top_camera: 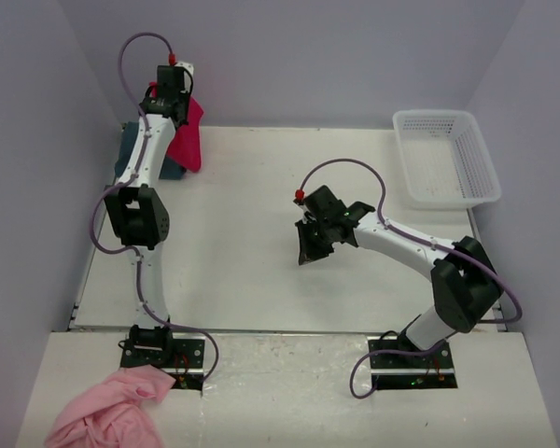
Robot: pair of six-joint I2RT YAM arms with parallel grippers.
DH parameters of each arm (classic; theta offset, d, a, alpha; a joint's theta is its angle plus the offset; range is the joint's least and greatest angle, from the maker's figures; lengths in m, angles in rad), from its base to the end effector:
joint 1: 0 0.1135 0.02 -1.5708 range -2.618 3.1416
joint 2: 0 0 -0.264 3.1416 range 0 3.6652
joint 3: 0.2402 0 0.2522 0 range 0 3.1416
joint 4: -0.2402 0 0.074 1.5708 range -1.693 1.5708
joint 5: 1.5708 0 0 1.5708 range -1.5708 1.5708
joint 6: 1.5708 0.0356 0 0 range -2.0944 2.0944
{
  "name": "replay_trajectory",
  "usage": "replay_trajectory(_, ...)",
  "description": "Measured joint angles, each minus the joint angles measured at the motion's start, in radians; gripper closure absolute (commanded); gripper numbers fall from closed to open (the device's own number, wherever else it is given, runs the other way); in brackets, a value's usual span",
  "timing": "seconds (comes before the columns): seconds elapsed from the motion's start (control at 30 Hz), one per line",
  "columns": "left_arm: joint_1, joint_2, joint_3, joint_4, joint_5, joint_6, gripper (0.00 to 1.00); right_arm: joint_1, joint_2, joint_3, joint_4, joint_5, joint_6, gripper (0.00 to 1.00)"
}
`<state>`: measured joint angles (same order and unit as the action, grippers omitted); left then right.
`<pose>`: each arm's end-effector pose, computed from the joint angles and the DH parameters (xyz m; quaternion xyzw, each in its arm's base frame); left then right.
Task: Fold and stack the t-shirts
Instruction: Put the neatly folded tshirt into the corner of the board with the left arm
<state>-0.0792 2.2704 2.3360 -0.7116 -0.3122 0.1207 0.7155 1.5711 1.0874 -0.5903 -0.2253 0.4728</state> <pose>0.5159 -0.0300 0.3265 0.0192 0.8866 0.1482 0.4377 0.2338 0.2137 0.2211 -0.1440 0.9527 0.2270 0.1414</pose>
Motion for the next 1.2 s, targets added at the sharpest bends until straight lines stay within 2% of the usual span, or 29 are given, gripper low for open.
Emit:
replay_trajectory(0.5,0.033,0.003,0.024,0.012,0.046,0.034,1.0,0.0,0.061,0.0,0.001,0.0,0.006,1.0)
replay_trajectory(1.2,0.056,0.001,0.023,0.01,0.035,0.04,1.0,0.0,0.087,0.001,0.001,0.0,0.006,1.0)
